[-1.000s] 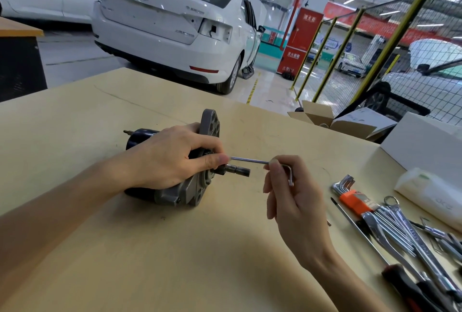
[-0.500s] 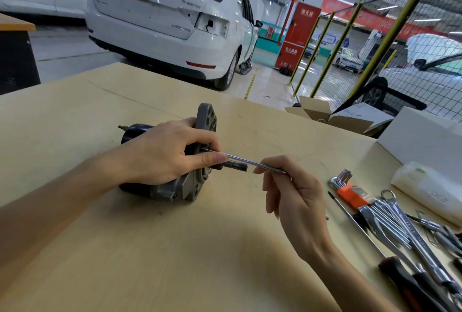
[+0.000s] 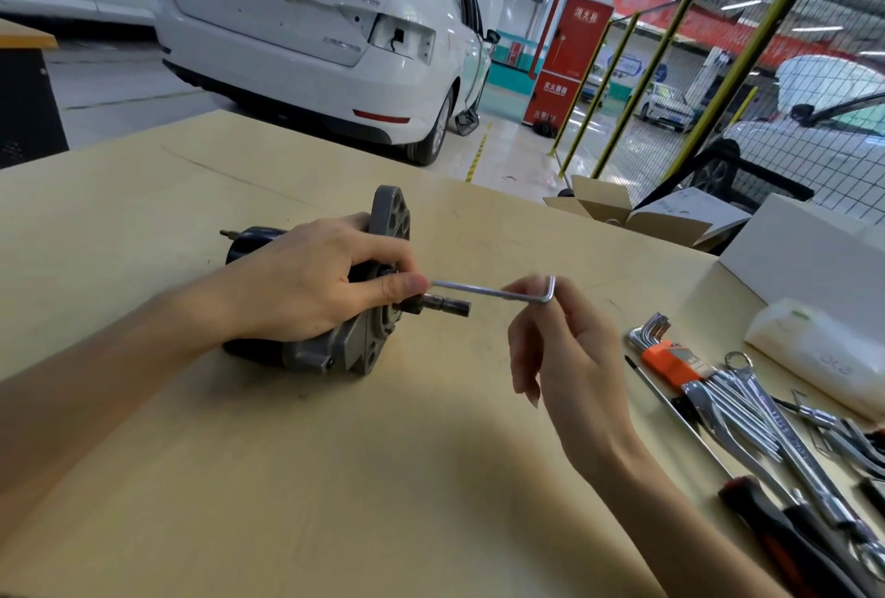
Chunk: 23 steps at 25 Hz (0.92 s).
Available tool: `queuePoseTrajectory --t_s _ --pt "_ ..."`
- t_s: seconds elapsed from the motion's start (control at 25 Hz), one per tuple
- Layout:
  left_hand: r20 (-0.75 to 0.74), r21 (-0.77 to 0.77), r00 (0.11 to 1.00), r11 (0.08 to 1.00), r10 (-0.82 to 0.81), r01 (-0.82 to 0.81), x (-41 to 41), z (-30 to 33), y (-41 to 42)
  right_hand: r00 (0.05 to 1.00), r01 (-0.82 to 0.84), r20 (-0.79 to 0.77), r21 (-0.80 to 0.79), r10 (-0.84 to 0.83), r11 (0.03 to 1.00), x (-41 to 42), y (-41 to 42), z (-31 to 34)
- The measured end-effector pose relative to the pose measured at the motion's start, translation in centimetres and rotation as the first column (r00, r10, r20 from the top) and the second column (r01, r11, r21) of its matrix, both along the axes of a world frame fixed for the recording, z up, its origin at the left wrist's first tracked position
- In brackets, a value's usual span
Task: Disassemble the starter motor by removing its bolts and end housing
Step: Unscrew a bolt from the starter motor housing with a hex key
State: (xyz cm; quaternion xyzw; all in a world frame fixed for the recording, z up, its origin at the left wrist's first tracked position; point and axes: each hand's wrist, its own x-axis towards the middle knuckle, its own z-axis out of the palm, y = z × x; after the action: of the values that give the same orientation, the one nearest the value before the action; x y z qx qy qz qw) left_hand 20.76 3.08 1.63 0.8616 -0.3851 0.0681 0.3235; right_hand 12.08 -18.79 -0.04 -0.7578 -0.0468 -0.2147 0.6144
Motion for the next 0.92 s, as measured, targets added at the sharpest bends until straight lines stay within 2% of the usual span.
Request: queuePoseTrajectory --t_s 0.12,0.24,0.4,0.48,0.64,0.84,0.92 --pt "-0.014 -0.005 1.0 1.0 -0.011 0.011 0.05 -0.2 0.01 0.993 -0.093 -0.067 0.108 0.101 0.99 -0.22 0.17 -0.2" --pt "-0.02 -0.017 1.0 1.0 -0.018 0.018 -0.18 -0.13 0.08 0.986 -0.114 -0.098 0.209 0.137 0.971 -0.25 0.1 -0.21" --pt "-0.004 -0.008 1.0 1.0 -0.009 0.009 -0.09 0.04 0.03 0.986 -0.097 -0.114 0.229 0.125 0.969 -0.19 0.13 0.14" --pt "0.0 -0.009 1.0 1.0 -0.014 0.014 0.01 -0.15 0.04 0.993 -0.064 -0.088 0.124 0.076 0.99 -0.4 0.21 -0.17" --pt "-0.015 -0.026 1.0 0.999 -0.022 0.021 -0.08 -0.3 0.16 0.994 0.031 0.108 -0.193 -0.01 0.981 -0.57 0.06 -0.76" --pt "0.001 -0.028 1.0 0.999 -0.021 0.021 0.21 -0.2 0.09 0.972 0.139 0.231 -0.421 -0.042 0.896 -0.19 -0.71 -0.28" --pt "0.002 -0.039 1.0 0.999 -0.026 0.026 0.24 -0.33 0.13 0.965 0.149 0.261 -0.449 -0.031 0.881 -0.33 -0.7 -0.21"
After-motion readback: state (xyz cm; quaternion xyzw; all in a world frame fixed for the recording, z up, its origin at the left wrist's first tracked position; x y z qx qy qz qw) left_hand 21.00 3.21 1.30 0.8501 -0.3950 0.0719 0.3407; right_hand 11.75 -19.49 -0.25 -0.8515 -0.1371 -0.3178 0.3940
